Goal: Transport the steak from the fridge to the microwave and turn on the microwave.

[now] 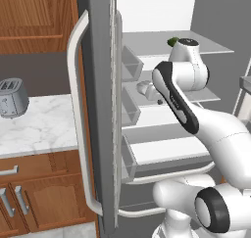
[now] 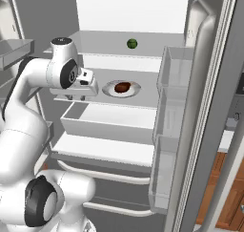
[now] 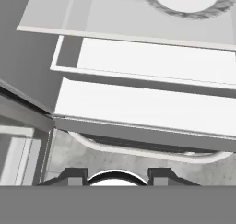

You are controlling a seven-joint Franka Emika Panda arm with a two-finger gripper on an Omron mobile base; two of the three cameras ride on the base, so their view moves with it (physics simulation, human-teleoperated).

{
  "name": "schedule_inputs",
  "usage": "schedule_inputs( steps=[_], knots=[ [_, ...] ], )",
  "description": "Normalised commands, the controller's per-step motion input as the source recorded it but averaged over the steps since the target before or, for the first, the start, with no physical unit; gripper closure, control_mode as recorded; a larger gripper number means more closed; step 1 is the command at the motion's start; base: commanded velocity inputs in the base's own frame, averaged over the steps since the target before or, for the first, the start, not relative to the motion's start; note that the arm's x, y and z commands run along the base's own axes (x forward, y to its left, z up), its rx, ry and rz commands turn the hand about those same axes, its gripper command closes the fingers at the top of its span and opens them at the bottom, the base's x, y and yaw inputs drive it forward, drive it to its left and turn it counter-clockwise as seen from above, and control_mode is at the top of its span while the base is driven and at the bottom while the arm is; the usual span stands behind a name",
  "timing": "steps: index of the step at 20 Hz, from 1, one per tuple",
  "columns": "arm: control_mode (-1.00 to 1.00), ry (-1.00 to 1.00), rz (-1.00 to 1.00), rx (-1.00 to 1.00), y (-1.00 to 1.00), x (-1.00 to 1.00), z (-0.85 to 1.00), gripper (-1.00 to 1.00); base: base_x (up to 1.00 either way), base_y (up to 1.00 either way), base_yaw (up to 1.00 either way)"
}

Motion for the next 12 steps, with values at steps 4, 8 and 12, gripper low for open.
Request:
schedule_inputs(
  steps=[4,8,12],
  knots=[
    [-1.0,0.0,0.0,0.0,0.0,0.0,-0.06,-1.0,0.0,0.0,0.0],
    [-1.0,0.0,0.0,0.0,-0.03,-0.19,0.0,-1.0,0.0,0.0,0.0],
    [-1.0,-0.06,-0.04,0.03,-0.07,-0.13,0.0,-1.0,0.0,0.0,0.0]
  ],
)
